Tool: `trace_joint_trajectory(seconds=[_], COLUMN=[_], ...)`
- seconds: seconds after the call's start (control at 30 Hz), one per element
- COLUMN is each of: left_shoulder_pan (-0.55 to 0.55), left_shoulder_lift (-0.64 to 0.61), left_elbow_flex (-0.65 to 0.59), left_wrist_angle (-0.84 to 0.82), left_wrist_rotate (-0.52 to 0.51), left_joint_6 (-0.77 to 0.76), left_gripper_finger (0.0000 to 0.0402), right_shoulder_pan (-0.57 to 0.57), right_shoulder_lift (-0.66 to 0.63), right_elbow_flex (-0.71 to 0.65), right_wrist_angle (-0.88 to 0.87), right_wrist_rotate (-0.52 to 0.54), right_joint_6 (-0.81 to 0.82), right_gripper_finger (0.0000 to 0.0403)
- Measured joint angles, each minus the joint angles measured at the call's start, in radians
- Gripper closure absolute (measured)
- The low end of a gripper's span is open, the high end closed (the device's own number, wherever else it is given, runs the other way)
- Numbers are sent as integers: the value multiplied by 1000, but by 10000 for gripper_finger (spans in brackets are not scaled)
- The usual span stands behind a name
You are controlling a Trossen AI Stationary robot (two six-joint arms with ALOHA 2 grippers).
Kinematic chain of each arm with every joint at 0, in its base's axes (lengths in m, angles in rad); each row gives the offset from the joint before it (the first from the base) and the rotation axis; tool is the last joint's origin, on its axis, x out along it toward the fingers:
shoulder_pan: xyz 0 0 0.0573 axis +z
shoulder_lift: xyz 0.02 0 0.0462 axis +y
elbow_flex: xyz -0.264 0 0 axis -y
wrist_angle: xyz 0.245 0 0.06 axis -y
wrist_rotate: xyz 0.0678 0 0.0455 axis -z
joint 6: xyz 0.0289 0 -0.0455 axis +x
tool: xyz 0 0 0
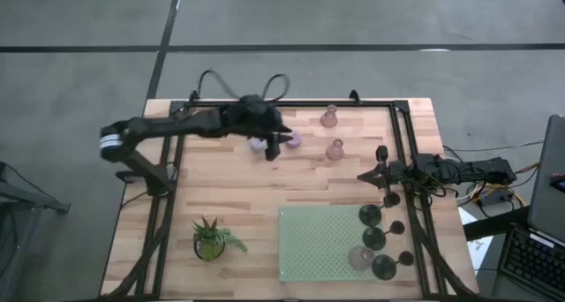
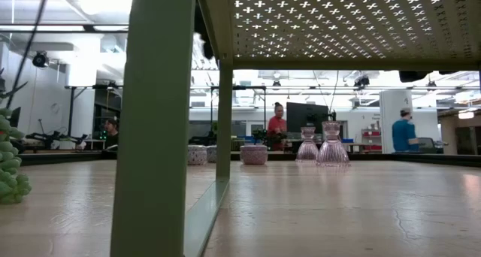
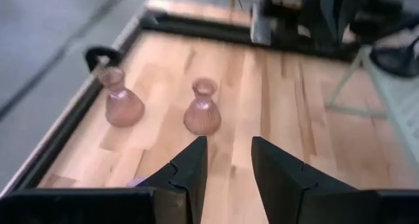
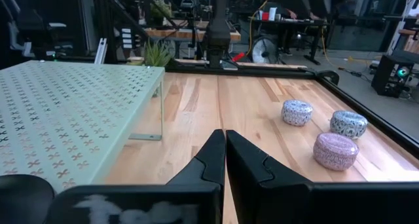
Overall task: Pick & Place candle stick holders
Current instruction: Put the bottom pink glass candle holder on the shelf aligned with the other pink glass candle holder
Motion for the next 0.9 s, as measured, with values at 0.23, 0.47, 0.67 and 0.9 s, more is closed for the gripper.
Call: trace_joint_trajectory(seconds=[0.23,0.47,0.67,0.9], left_shoulder_pan=[-4,-37,-84,-118], left_shoulder_lift=[268,464,580,706], left_elbow_flex=[364,574,669,792], left_wrist_angle=[-224,-246,-239,-265], left_wrist_rotate=[56,103,-24,-62], left_joint_6=[158,211,291,315], left_gripper_finger=[244,176,155,154], right_shoulder_pan=[0,0,0,0], right_shoulder_lift=[0,0,0,0], right_elbow_flex=[0,0,0,0], right_wrist_angle=[0,0,0,0], right_wrist_rotate=[0,1,1,1], right_joint_6=[0,0,0,0], right_gripper_finger=[394,394,394,394])
